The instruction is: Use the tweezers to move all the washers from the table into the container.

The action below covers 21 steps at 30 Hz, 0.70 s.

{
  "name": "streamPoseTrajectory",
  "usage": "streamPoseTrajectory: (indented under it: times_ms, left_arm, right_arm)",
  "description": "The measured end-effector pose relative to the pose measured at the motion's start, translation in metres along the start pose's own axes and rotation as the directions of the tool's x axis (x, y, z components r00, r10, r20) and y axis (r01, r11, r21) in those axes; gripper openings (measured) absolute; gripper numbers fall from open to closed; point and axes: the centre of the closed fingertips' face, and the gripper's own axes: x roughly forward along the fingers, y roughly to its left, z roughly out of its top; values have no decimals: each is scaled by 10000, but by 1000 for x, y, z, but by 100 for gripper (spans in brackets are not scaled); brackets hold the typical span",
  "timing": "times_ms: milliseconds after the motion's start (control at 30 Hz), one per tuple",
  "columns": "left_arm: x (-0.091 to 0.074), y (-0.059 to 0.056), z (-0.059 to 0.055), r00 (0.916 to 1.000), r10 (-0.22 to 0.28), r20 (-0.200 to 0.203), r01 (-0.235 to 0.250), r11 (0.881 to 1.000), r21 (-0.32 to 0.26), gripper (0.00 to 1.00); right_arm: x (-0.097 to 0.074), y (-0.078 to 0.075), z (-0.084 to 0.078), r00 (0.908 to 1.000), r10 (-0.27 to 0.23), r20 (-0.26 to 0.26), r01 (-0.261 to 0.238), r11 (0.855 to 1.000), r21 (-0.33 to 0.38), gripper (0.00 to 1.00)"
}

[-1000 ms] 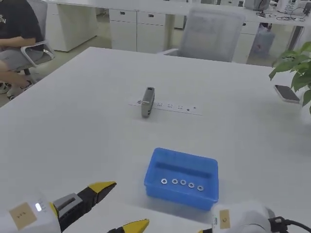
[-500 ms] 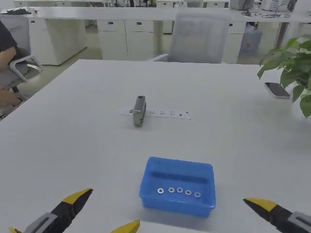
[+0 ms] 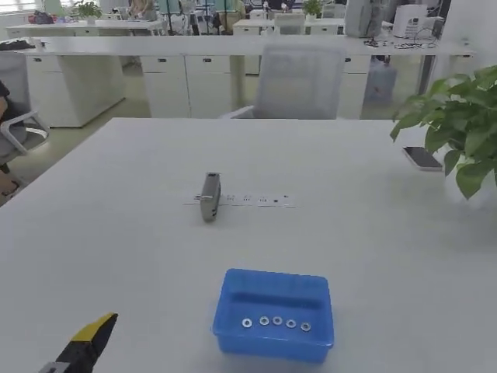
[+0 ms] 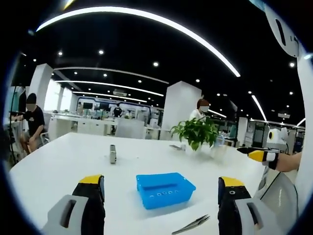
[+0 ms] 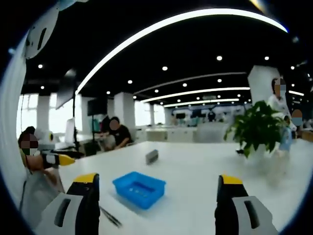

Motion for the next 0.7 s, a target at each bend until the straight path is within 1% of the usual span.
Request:
streamPoseTrajectory:
  times_ms: [67,100,167,267,367,400,467,533,700]
  left_arm:
    - [-1,2,0,10000,61,47,-60,9999,-113,99]
    - [-2,2,0,9999,89,74,-87,9998,-192,99]
    - [-2,4,4,9995,143,275,-136,9996,-261,99]
    - [-3,4,5,9993,122,366,-109,9994,-340,99]
    - [-2,4,3,9995,108,284,-98,9994,-342,99]
    - [-2,4,3,9995,106,286,-96,9994,-342,99]
    - [-2,4,3,9995,103,294,-93,9993,-363,99]
    - [-2,4,2,9995,63,301,-49,9989,-459,99]
    - [-1,3,-1,9998,-54,184,64,9984,-565,99]
  right_arm:
    - [1,2,-2,10000,23,-58,-23,10000,-18,99]
    - [2,4,-5,9997,87,-241,-87,10000,41,99]
    - [1,1,-10,9991,-117,-413,121,9999,87,99]
    - [0,-2,-11,9990,-245,-385,252,9995,181,99]
    - [0,-3,-13,9988,-295,-388,301,9994,159,99]
    - [0,-6,-15,9986,-324,-416,331,9993,185,99]
    - [-2,-14,-20,9979,-440,-481,460,9980,427,99]
    - [-3,-17,-19,9978,-536,-398,559,9966,601,98]
    - [-4,-21,-21,9963,-710,-493,747,9941,782,96]
